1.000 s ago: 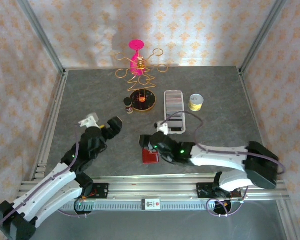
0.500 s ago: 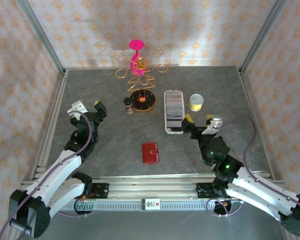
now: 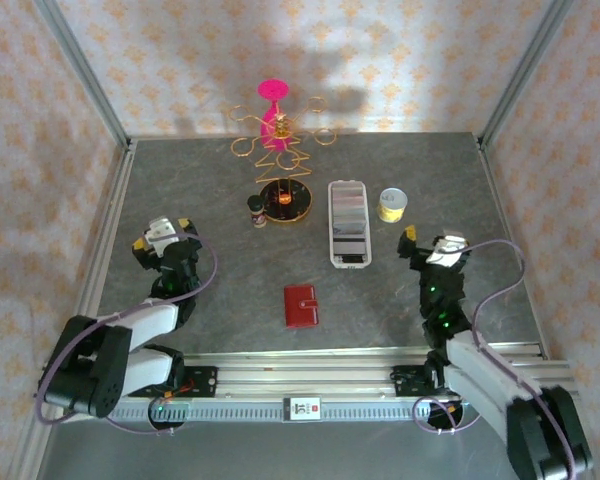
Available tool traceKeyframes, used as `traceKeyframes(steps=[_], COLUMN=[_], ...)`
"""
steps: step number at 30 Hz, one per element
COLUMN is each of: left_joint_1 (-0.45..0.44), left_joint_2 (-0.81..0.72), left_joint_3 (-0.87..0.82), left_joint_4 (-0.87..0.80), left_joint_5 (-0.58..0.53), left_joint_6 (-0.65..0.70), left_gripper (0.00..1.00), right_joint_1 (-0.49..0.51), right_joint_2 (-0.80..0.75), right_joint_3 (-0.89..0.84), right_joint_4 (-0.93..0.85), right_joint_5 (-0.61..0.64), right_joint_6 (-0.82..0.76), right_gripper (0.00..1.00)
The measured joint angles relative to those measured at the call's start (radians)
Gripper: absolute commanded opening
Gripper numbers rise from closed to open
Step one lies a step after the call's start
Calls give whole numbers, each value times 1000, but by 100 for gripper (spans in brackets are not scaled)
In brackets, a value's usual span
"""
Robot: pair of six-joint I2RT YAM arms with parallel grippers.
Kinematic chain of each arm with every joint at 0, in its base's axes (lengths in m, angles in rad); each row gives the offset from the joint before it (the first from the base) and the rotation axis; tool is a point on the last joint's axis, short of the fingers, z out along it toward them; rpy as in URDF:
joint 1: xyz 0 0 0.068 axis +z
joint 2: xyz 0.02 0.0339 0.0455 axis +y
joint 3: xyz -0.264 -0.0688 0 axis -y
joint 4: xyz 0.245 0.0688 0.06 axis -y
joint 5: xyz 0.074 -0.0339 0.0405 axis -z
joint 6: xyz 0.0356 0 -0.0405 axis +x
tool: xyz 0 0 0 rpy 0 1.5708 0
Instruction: Put the credit cards into the card holder
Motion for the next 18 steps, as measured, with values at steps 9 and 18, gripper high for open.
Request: traceKeyframes(steps=[9,18], left_joint_1=[88,122], left_joint_2=[166,239], left_joint_3=[46,25], left_joint_4=[108,277], left_joint_5=[194,335], left_joint_6=[32,23], left_gripper=[100,100], right_joint_1=[-53,-150], right_joint_2=[348,482], right_joint_3=[-5,101], right_joint_4=[239,301], right_joint_5=[-155,-283], right_joint_6=[-40,-14], right_gripper=[100,100])
